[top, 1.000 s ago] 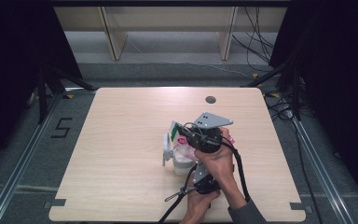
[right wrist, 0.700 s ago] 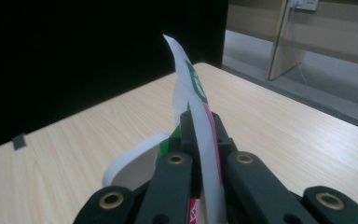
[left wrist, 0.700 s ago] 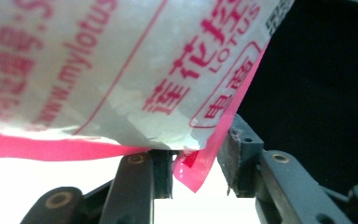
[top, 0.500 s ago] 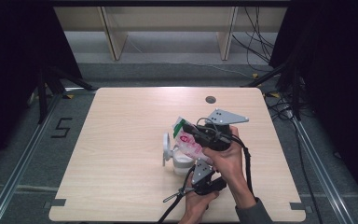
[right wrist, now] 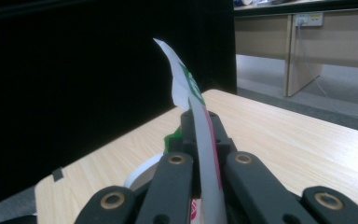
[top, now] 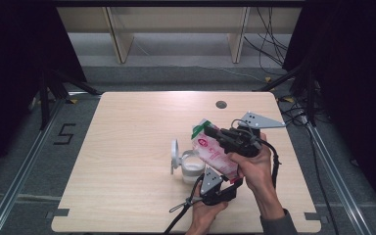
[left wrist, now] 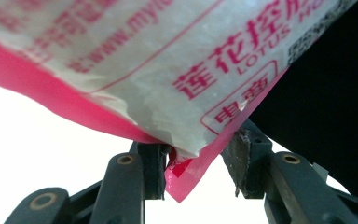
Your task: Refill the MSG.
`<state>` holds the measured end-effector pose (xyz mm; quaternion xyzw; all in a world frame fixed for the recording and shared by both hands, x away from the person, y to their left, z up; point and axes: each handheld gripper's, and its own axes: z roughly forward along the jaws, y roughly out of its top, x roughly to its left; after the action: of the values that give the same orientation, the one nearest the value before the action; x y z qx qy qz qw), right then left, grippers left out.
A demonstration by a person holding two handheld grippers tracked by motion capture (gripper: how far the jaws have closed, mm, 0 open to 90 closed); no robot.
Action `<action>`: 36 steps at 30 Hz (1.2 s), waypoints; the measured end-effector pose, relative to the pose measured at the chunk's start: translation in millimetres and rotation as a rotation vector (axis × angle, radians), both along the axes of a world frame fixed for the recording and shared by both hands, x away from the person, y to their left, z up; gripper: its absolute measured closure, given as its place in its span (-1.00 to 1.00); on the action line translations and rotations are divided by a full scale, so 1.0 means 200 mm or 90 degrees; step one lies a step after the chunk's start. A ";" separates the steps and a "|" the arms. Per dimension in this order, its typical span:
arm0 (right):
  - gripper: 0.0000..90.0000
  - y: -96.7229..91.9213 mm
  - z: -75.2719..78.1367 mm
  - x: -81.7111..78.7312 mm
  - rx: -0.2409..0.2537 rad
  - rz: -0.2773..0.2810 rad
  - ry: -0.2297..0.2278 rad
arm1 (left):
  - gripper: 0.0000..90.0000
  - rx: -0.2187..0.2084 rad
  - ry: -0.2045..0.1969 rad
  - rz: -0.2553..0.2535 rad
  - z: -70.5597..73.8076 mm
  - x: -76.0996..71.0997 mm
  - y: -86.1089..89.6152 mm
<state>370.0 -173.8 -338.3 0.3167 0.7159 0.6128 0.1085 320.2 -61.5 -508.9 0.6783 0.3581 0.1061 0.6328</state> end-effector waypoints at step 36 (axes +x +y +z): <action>1.00 -0.29 -0.05 -0.03 0.126 -0.010 0.009 | 0.03 0.084 -0.007 -0.017 0.06 -0.08 0.16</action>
<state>363.8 -232.3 -349.1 0.3359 0.6498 0.6776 0.0766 303.3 -30.4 -497.1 0.7228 0.3374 0.1250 0.5899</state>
